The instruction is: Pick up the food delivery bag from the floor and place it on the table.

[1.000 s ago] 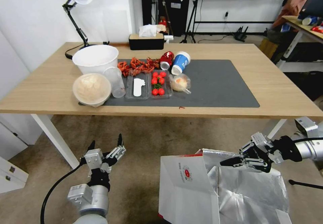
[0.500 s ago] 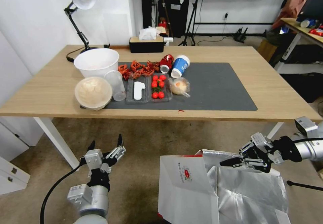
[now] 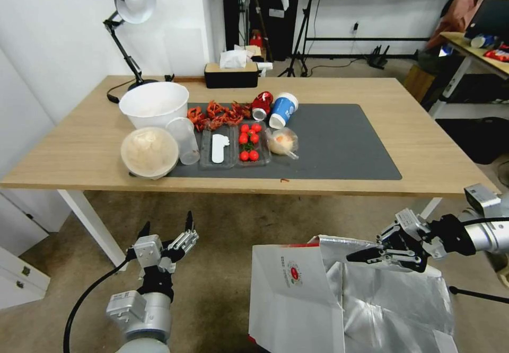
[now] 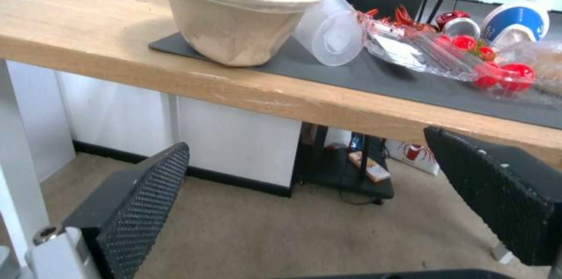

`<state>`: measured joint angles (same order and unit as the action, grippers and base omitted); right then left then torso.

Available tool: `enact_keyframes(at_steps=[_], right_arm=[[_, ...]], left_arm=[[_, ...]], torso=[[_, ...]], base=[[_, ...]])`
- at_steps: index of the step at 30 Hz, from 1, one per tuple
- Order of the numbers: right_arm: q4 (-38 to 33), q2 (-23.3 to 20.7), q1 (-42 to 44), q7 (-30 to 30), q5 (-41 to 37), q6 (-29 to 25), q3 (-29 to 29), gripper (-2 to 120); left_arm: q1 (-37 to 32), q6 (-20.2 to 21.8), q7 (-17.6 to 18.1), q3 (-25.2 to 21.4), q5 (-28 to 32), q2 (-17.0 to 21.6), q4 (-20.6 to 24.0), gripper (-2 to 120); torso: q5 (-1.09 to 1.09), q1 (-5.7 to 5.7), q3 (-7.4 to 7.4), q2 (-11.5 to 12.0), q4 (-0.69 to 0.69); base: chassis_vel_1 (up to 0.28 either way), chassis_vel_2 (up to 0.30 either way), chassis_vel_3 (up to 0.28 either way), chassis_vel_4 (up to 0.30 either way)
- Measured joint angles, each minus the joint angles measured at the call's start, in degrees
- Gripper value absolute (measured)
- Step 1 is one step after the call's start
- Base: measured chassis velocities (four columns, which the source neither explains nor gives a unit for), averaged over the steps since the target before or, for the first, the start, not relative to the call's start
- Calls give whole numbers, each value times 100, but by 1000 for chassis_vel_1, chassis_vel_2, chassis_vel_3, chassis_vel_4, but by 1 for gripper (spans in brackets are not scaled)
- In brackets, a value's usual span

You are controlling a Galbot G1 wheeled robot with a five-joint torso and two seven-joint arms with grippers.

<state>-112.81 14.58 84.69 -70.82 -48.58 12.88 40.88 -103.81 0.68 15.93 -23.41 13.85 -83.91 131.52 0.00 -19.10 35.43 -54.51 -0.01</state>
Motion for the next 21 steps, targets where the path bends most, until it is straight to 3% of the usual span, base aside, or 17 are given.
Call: enact_keyframes(at_steps=[21], right_arm=[[-21, -3, 2, 7, -7, 0, -3, 0]], left_arm=[[5, -7, -12, -3, -2, 16, -2, 100]], torso=[[0, -244, 314, -560, 0]], base=[[0, 0, 0, 0]])
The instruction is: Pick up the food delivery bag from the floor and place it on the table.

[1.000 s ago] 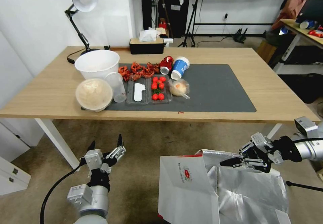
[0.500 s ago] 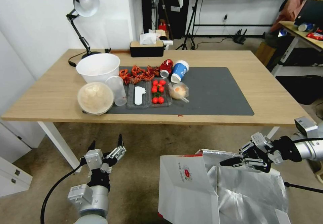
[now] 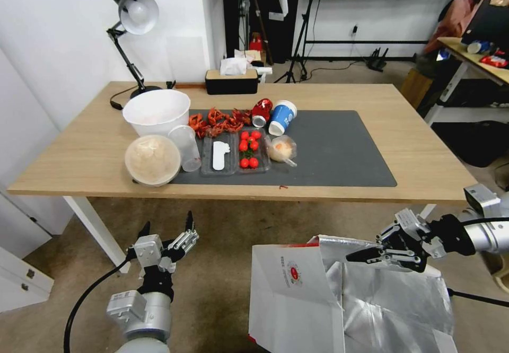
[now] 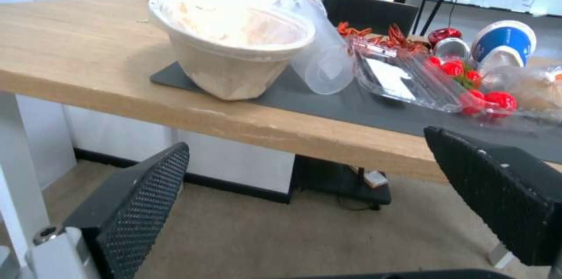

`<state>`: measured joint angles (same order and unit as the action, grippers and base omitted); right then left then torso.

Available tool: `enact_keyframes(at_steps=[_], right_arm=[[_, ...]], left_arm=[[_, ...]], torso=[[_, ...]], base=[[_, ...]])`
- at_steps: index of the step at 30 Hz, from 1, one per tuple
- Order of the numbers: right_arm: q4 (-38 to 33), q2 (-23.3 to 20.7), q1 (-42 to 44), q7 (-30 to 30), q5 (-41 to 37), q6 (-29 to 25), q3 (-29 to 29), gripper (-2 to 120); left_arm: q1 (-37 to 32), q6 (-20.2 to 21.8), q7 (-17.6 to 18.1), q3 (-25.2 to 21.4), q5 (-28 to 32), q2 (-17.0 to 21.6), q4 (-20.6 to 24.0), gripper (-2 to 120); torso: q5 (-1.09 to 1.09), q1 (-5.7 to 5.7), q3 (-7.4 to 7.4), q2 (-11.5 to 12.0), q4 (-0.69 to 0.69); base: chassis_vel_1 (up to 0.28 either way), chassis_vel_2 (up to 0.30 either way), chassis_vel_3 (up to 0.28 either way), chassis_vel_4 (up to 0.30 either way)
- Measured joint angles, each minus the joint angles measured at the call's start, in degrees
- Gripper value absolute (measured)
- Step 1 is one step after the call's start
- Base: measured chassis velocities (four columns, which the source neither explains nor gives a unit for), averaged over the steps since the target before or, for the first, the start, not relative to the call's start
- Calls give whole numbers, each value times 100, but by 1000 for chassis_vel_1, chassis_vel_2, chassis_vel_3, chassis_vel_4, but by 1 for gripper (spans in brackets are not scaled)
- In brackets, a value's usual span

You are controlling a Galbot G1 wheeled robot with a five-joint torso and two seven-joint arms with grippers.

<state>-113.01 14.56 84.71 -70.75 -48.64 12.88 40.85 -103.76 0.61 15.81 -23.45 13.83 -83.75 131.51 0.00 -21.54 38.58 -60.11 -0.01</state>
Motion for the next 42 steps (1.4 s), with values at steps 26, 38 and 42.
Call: enact_keyframes(at_steps=[26, 38, 42], right_arm=[[-29, 29, 20, 28, -10, 2, -12, 0], [-114, 65, 45, 46, -18, 2, 10, 0], [-145, 64, 52, 29, -88, 6, 56, 0]], left_arm=[[-52, -100, -100, -15, -22, 7, -37, 100], [-63, -151, 22, -22, -54, 11, -20, 100], [-70, -187, 32, -20, -79, 4, -22, 100]], torso=[[0, -299, 384, -682, 0], [0, -296, 380, -671, 0], [0, -291, 373, -661, 0]], base=[[0, 0, 0, 0], [0, 0, 0, 0], [0, 0, 0, 0]])
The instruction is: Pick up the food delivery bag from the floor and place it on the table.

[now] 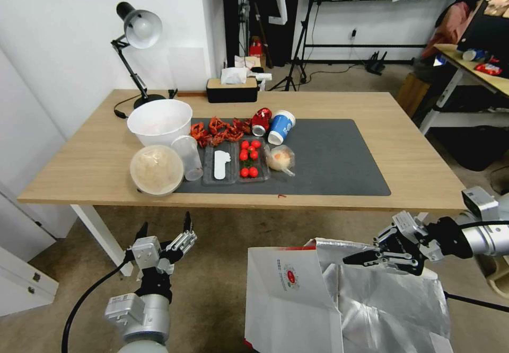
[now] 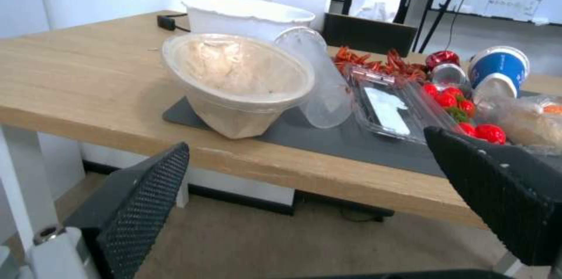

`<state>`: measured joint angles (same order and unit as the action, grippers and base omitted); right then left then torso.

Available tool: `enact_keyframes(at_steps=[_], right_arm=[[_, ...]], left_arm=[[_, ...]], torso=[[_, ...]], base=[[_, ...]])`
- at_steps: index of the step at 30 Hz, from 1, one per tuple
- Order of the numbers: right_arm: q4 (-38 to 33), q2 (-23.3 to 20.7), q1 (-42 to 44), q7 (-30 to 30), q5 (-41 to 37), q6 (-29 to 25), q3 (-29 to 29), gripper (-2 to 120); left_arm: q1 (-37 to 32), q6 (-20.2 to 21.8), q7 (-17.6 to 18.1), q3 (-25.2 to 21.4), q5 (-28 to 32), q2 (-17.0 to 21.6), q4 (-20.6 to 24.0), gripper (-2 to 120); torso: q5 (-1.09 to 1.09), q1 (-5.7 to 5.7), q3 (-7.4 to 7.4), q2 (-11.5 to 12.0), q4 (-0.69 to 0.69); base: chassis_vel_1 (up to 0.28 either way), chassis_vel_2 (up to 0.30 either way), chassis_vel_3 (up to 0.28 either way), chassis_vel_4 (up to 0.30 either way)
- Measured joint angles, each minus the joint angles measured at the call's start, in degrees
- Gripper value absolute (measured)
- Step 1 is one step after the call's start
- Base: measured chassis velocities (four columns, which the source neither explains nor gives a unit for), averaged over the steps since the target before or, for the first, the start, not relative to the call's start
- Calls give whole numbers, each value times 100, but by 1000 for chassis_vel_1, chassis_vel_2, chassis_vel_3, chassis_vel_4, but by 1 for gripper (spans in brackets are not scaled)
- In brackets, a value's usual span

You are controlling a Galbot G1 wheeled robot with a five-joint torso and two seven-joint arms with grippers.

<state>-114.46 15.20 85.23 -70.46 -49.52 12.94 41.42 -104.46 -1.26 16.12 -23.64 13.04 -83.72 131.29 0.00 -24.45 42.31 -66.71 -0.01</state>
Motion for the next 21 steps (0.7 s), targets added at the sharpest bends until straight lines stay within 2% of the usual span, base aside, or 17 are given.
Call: enact_keyframes(at_steps=[7, 21], right_arm=[[-45, -164, 7, -41, -367, 77, 73, 0], [-9, -879, -219, 183, -2057, 347, 527, 0]], left_arm=[[-49, -112, 45, -27, -65, -56, 21, 100], [-143, -255, 134, -72, -191, -235, 113, 100]], torso=[[0, 7, -8, 15, 0], [1, 16, -19, 34, 1]], base=[[0, 0, 0, 0], [0, 0, 0, 0]])
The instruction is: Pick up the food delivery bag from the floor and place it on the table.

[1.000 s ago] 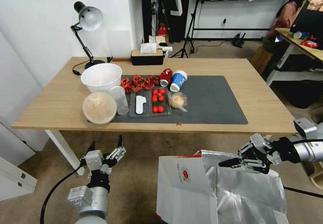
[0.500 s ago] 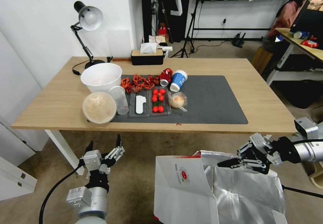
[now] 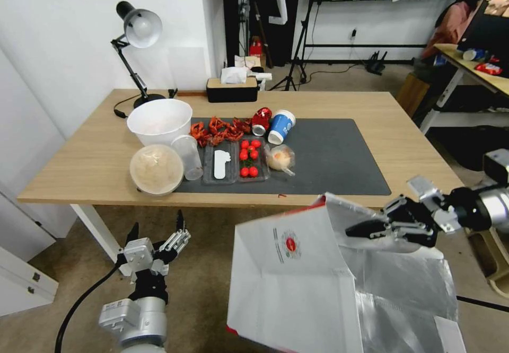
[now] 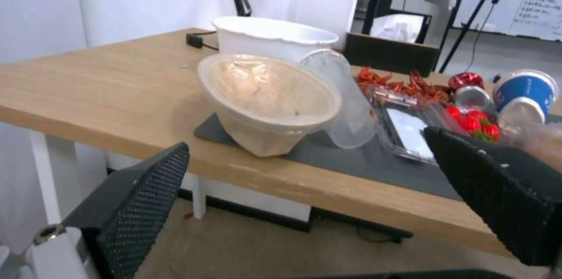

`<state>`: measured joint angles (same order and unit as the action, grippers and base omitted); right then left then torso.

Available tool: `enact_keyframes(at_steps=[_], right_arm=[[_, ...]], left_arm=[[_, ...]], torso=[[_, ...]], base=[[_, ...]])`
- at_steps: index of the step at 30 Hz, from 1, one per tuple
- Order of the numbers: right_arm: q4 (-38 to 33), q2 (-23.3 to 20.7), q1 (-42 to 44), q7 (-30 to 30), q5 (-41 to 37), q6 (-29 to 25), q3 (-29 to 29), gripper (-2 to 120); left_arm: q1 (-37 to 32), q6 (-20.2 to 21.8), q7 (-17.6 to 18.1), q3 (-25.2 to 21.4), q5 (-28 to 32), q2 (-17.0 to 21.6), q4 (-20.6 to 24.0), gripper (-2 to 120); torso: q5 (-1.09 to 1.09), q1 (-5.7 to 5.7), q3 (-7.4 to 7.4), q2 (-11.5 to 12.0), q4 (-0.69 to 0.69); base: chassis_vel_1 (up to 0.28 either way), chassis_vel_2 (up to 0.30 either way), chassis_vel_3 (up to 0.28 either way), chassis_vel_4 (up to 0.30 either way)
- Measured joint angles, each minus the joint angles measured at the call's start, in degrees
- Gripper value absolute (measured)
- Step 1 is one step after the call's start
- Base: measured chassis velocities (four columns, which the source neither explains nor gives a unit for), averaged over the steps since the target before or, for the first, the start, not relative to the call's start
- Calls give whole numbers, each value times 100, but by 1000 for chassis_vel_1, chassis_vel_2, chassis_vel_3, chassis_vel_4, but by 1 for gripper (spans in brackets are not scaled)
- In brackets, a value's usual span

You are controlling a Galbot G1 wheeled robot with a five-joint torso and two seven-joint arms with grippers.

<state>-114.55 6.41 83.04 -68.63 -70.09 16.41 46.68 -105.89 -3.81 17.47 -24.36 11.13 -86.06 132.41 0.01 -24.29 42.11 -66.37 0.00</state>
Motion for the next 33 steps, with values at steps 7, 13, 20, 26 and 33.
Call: enact_keyframes(at_steps=[7, 13, 20, 26, 33], right_arm=[[37, -362, -60, 413, -1118, 184, 442, 0], [-70, -437, -78, 1452, -2248, 222, 818, 0], [-413, -266, -201, 3821, -3385, -151, 969, 0], [-730, -47, -722, 5910, -4225, -473, 857, 0], [-931, 206, -962, 7600, -4569, -765, 795, 0]], left_arm=[[11, -11, 36, -21, 3, 23, 12, 100], [62, -12, 38, -16, 6, 26, 11, 100], [89, -12, 38, 21, -5, 40, -45, 100], [129, -3, 38, 38, -15, 118, -92, 100], [174, 11, 26, 101, -15, 251, -172, 100]], torso=[[-1, 2, -3, 6, 0], [-1, 5, -6, 10, -1], [0, 5, -7, 13, -1], [-1, 6, -9, 15, -1], [-1, 7, -9, 16, 0]], base=[[0, 0, 0, 0], [0, 0, 0, 0], [0, 0, 0, 0], [0, 0, 0, 0], [0, 0, 0, 0]])
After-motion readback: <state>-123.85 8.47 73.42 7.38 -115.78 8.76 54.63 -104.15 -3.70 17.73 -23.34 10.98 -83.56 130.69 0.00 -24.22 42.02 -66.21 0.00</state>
